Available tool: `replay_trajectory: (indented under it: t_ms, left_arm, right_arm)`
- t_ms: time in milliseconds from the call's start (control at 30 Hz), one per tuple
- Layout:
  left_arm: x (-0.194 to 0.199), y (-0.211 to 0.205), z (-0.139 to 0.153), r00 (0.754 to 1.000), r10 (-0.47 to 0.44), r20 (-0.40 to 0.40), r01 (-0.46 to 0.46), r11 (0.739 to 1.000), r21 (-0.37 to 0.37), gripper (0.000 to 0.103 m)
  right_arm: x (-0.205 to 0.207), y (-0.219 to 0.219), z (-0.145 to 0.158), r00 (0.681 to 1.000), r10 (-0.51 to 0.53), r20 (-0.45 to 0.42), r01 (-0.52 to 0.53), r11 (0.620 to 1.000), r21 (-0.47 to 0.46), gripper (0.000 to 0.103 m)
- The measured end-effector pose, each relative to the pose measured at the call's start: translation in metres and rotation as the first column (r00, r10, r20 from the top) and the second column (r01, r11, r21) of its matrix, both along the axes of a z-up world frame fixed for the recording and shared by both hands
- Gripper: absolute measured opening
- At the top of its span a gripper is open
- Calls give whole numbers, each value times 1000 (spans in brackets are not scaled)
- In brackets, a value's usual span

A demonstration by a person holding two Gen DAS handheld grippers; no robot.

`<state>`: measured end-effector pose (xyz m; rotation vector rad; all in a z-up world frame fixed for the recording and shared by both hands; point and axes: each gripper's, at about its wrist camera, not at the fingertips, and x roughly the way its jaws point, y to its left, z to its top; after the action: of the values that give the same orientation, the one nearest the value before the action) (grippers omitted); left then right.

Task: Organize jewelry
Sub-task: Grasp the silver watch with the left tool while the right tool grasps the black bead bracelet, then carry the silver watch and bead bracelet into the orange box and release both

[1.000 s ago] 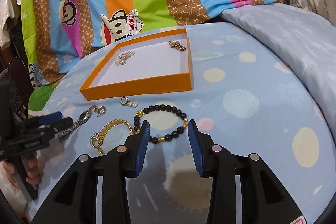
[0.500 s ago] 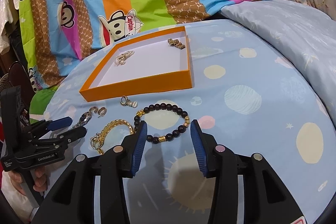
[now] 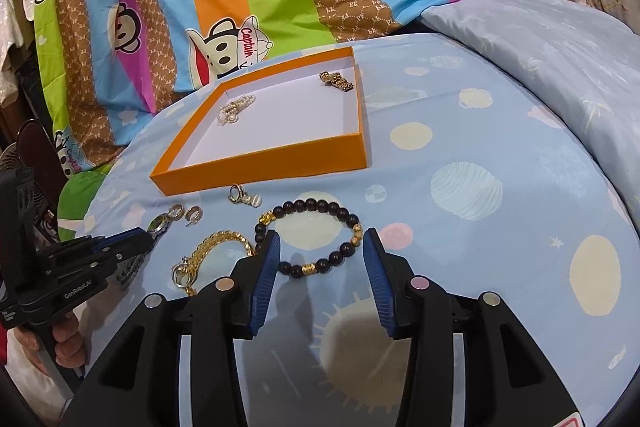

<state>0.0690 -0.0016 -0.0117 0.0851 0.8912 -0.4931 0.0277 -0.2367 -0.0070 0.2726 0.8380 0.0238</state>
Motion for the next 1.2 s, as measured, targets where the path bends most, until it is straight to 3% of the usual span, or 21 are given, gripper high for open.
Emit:
replay_trajectory:
  t_ms: [233,367,400,567,767,933,1200]
  left_arm:
    - [-4,6,9,1000,-1,19,2,1000,-27,11]
    - [-3,6,8,1000,-5,14,5,1000,-25,11]
    - [-2,6,7,1000,-5,11,5,1000,-23,11]
    - [-1,7,5,1000,-2,7,2,1000,-22,11]
    - [-3,9,13,1000,-2,13,2,999,-40,11]
    - [-3,12,32,1000,-9,18,10,997,-71,11]
    - [15,3,78,992,-14,122,21,998,-58,11]
  right_arm:
    - [22,-2,-6,997,-41,-58,37,997,-64,42]
    - [29,1,-10,995,-36,-92,28,995,-92,24]
    - [29,3,-10,995,-34,-95,24,995,-101,16]
    - [27,6,-8,995,-33,-91,22,992,-122,7]
    - [17,2,11,999,-38,-28,35,995,-96,7]
    - [15,2,51,998,-14,56,21,992,-124,7]
    - [42,-2,95,990,30,135,-12,991,-130,7]
